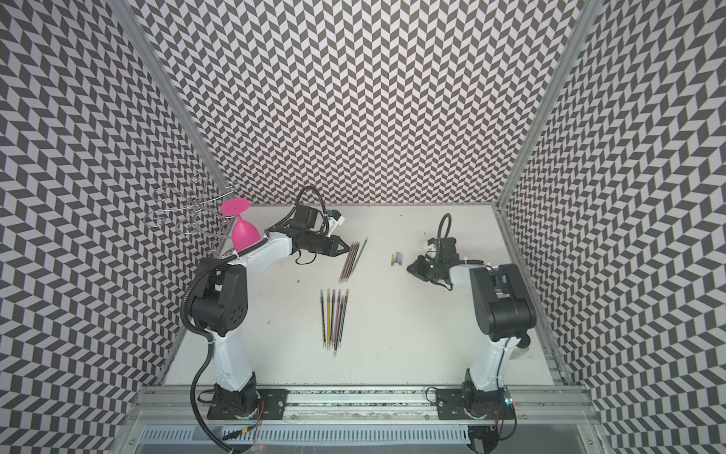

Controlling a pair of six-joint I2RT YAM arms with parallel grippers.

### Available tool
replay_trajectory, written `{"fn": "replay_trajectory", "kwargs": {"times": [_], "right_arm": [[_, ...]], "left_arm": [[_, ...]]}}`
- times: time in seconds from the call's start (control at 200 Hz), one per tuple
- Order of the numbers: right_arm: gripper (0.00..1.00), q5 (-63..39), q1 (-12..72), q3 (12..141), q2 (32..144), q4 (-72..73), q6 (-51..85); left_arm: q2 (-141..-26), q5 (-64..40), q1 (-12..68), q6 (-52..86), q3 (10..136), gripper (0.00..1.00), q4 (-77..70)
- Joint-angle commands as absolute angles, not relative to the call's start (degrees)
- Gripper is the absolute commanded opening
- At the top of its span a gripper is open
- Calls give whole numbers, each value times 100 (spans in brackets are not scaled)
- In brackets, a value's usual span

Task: Remove the protective cover of the pencils
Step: Place the pencil at the center of the board, then place the protective sleeve at the center of the board.

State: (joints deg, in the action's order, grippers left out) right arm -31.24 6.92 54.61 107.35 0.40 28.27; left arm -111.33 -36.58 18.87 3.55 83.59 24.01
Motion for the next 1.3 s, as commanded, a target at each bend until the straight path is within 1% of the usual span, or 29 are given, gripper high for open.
{"fn": "replay_trajectory", "kwargs": {"times": [0.0, 0.16, 0.385, 0.601, 0.966, 1.161, 1.297], "right_arm": [[15, -2836, 712, 5747, 10938, 2, 2710], [16, -2744, 709, 5914, 11081, -60, 2701], [18, -2877, 711, 6027, 11257, -29, 2703], [24, -2909, 707, 6091, 11316, -27, 2716], [24, -3014, 714, 6086, 11387, 56, 2770], [24, -3052, 805, 5822, 11066, 172, 2817], [24, -2748, 1190, 5341, 10529, 227, 2781]], "left_arm": [[-11110, -3745, 1949, 327, 8336, 15, 2379], [-11119, -3751, 1951, 330, 8363, 15, 2391], [-11141, -3736, 1964, 312, 8380, 14, 2434], [-11153, -3700, 1999, 281, 8411, 13, 2488], [-11174, -3691, 2012, 269, 8420, 13, 2500], [-11116, -3674, 2011, 263, 8422, 12, 2489], [-10857, -3647, 1990, 309, 8294, 12, 2279]]}}
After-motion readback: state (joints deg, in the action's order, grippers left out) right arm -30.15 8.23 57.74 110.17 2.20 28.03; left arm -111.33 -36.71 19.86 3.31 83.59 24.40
